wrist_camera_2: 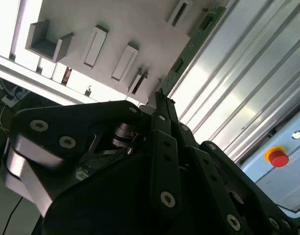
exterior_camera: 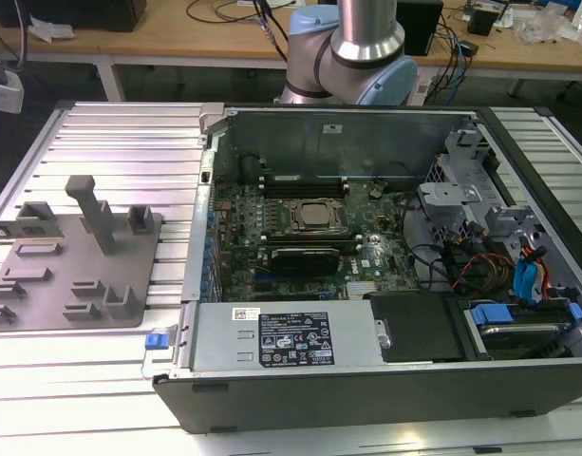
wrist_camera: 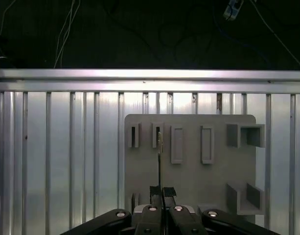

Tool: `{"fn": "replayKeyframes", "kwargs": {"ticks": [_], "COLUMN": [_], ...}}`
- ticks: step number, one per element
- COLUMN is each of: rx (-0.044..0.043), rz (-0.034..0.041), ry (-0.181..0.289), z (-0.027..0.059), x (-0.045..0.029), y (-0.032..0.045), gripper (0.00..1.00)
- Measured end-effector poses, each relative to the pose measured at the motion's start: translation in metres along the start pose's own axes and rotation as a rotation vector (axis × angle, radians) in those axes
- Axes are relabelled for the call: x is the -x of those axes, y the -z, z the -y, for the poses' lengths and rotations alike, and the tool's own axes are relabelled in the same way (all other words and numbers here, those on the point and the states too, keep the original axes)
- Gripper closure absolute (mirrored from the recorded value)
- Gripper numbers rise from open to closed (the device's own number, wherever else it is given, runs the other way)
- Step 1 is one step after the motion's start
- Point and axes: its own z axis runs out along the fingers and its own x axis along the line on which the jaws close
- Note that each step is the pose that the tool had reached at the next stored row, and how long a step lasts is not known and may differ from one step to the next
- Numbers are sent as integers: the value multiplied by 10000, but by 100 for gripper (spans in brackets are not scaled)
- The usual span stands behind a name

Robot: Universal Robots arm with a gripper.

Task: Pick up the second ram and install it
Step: 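Pick up the second ram and move it above second insertion slot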

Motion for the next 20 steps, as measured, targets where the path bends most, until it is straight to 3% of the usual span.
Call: {"fn": "replayKeyframes", "kwargs": {"ticks": [10,16,20], "rx": [-2,-2,-2], "rz": [-1,0,0], "ry": [0,0,0], "z": [-4,-8,-10], "x": [-4,-10,-13], "y": [226,468,570], "gripper": [91,91,91]}}
